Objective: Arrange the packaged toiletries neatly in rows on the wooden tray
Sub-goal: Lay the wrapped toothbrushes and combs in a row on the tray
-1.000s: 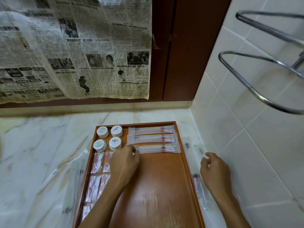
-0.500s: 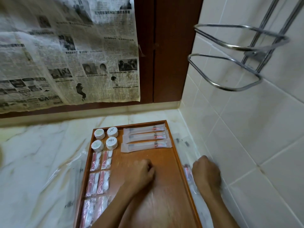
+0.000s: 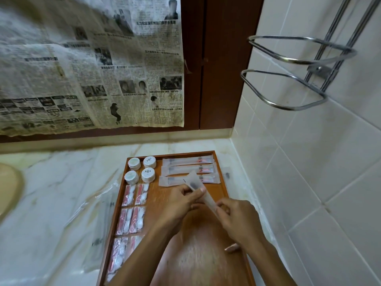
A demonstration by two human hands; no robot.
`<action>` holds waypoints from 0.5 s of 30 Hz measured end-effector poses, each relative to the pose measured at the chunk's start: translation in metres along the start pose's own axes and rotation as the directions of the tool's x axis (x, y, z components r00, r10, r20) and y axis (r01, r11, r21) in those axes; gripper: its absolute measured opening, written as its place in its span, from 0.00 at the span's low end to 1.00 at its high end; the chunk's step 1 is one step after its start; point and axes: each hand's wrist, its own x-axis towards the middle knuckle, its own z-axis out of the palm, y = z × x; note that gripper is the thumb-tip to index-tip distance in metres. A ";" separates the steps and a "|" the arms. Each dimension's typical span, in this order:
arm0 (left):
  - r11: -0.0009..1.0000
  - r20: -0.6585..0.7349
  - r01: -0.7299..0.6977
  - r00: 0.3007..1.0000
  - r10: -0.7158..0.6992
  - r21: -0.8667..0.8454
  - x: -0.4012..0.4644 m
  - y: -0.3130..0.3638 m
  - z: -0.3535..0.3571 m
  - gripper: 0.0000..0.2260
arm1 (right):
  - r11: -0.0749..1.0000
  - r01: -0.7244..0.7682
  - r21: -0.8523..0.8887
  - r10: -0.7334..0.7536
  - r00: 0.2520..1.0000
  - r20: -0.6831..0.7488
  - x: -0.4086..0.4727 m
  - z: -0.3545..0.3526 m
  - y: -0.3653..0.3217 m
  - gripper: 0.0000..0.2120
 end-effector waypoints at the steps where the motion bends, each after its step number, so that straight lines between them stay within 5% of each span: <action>1: 1.000 -0.054 0.009 0.998 -0.010 -0.015 -0.001 -0.003 -0.001 0.10 | 1.000 0.025 0.013 -0.025 0.999 0.040 -0.001 0.002 -0.001 0.06; 6: 0.943 -0.286 0.112 0.936 -0.206 -0.312 -0.007 -0.016 -0.023 0.09 | 0.993 -0.116 -0.031 0.115 0.993 -0.026 -0.003 0.003 0.011 0.10; 10: 0.835 -0.331 0.090 0.891 -0.311 -0.543 -0.016 -0.021 -0.042 0.06 | 0.965 -0.248 -0.088 0.247 0.969 -0.021 -0.011 0.000 0.031 0.12; 15: 0.742 -0.290 0.082 0.888 -0.358 -0.666 -0.030 -0.029 -0.053 0.06 | 0.872 -0.308 0.381 0.278 0.951 0.132 -0.016 0.008 0.027 0.07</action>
